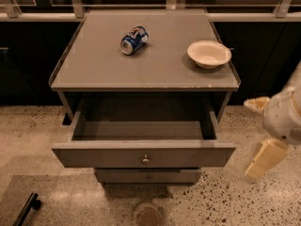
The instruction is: Close bottom drawer
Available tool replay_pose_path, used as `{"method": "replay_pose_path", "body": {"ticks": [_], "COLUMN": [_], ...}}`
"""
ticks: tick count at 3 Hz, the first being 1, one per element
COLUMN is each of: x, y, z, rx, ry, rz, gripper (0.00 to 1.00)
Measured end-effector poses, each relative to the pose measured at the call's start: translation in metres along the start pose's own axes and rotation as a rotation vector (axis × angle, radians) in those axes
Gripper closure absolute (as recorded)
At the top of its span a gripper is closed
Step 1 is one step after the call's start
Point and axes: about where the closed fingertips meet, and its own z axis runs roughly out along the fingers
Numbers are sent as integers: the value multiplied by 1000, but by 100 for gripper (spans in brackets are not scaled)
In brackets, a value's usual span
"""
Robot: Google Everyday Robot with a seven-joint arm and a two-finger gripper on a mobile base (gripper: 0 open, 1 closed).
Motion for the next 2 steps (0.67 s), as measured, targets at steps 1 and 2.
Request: {"method": "replay_pose_path", "body": {"ticks": [1, 2], "x": [30, 36], "y": [19, 19], "z": [64, 79], "rx": [-64, -56], "ry": [-64, -72], "rz": [94, 114], "gripper": [0, 15]}}
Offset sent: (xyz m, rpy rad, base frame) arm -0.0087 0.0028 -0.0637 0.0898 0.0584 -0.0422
